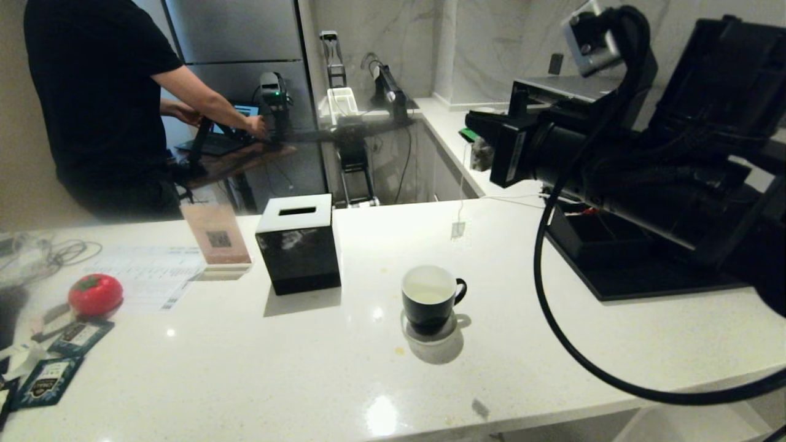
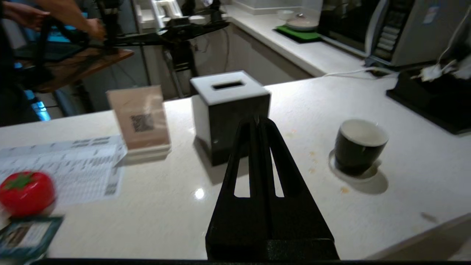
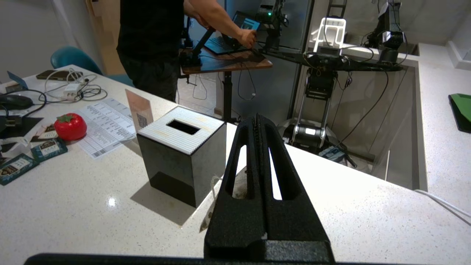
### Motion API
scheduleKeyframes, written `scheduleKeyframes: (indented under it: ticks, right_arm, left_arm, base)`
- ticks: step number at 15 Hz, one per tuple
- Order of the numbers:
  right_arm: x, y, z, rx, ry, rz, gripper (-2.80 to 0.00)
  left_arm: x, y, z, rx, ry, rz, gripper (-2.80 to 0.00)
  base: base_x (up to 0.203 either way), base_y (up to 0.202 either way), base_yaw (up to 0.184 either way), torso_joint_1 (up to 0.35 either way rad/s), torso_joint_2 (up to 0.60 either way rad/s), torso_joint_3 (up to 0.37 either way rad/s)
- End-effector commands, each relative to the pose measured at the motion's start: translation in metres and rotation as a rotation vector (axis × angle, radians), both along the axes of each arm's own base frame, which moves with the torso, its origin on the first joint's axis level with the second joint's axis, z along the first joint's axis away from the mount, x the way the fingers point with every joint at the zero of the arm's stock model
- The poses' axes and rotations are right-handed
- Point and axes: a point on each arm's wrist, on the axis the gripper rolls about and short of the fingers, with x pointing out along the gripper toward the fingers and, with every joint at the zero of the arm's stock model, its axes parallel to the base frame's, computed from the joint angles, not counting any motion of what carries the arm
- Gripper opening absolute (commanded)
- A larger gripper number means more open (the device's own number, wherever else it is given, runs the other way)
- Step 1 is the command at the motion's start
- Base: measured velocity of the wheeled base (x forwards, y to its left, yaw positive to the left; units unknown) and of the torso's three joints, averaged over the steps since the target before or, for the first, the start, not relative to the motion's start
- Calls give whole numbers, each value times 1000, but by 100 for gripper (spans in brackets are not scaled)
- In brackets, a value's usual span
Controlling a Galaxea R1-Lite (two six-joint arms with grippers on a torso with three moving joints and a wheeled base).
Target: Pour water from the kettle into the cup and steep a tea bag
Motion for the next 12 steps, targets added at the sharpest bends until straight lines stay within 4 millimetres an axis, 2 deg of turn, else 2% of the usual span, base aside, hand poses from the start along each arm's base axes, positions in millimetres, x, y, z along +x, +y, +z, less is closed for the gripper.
scheduleKeyframes:
  ticks: [1, 8, 12]
  right_arm:
    - [2, 1, 2, 12, -17, -2, -280]
    - [2, 2, 5, 34, -39, 7, -280]
    - [6, 4, 8, 42, -49, 8, -280]
  left_arm:
    - [34, -4, 3, -5, 85, -43, -280]
    - [90, -31, 9, -45, 121, -209, -280]
    - [114, -54, 6, -59, 144, -305, -280]
  base:
    - [0, 0, 0, 0, 0, 0]
    - [0, 0, 0, 0, 0, 0]
    - [0, 0, 0, 0, 0, 0]
